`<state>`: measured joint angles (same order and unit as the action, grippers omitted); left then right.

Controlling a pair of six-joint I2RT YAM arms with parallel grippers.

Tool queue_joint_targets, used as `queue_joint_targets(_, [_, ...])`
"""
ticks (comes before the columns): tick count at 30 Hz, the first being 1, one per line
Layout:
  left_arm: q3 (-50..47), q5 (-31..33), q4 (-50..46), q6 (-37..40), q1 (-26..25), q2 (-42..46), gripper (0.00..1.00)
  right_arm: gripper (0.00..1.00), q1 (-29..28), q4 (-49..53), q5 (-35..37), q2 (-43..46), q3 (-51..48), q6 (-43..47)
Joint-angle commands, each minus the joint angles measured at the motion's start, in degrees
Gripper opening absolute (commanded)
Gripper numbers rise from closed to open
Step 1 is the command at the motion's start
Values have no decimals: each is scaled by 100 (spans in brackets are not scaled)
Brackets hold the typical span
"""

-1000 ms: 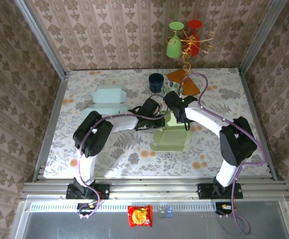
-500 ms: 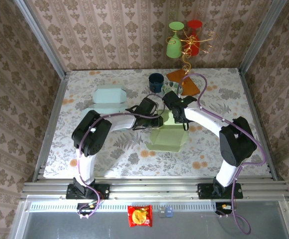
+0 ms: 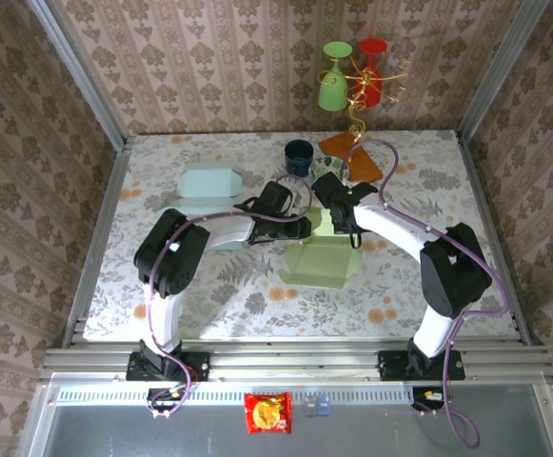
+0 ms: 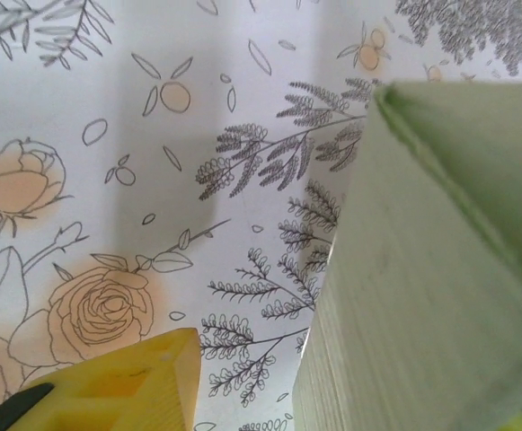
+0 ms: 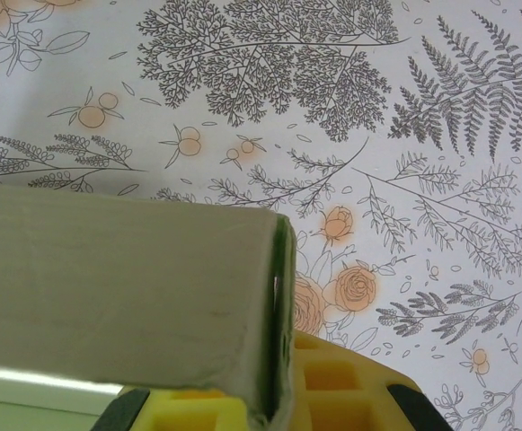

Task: Fold the paper box

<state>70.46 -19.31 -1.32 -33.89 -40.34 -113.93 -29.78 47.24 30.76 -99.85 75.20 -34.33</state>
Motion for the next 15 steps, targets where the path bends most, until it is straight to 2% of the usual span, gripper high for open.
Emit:
queue_joint_targets(1, [-145, -205, 379, 237, 107, 350, 47, 0, 37, 342, -24, -122, 221, -39])
queue_joint_targets(9, [-134, -443, 476, 383, 237, 374, 53, 0, 59, 373, -67, -148, 222, -35])
queue_joint_targets(15, [191, -213, 104, 520, 229, 202, 42, 0, 59, 362, -118, -125, 214, -40])
